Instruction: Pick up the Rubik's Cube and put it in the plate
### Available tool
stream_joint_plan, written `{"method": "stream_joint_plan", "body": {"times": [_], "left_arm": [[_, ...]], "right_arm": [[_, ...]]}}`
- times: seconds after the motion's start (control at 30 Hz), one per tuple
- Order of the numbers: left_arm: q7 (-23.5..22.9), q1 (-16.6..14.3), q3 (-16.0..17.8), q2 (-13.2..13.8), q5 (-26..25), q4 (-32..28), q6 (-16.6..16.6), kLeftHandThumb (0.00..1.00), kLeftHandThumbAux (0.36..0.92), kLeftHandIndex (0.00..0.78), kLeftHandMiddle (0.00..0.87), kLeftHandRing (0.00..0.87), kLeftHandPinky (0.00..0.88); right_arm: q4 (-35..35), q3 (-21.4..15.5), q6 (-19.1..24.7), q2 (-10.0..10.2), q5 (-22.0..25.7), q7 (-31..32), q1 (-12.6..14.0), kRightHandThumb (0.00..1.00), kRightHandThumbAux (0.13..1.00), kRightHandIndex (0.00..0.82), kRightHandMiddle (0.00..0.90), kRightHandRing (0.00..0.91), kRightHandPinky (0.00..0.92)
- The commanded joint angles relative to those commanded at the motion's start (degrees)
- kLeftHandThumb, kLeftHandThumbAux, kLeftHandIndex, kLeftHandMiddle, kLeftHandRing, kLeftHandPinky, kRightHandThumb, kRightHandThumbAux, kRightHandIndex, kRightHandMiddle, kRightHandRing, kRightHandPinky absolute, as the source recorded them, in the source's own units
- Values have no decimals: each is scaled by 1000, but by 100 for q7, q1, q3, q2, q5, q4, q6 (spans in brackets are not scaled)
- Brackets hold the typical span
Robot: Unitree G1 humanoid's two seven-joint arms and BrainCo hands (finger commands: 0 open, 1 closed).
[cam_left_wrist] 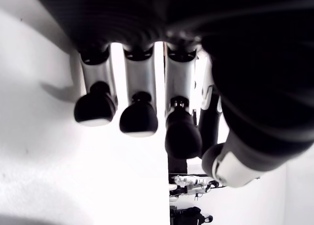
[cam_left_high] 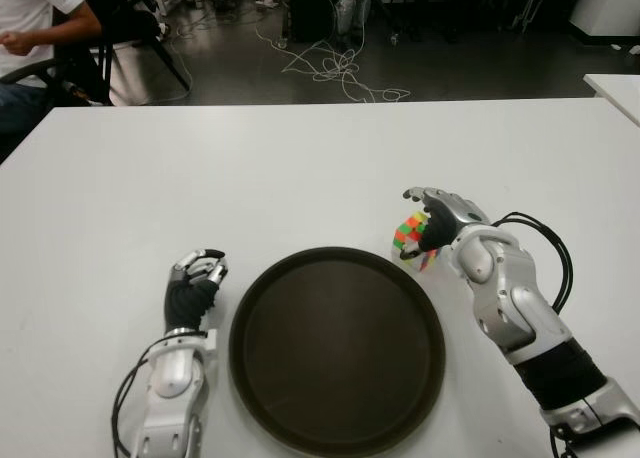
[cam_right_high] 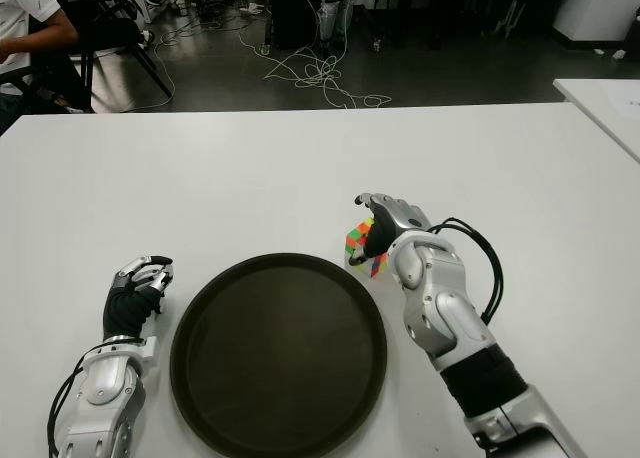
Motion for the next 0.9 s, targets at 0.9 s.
{"method": "stream_joint_plan", "body": {"times": [0.9], "left_arm": [[-54,21,-20,29,28,-25,16,710,705,444,809,821,812]], "right_arm": [[825,-42,-325,-53,291,-67,-378,0,854,237,225,255,290]]}}
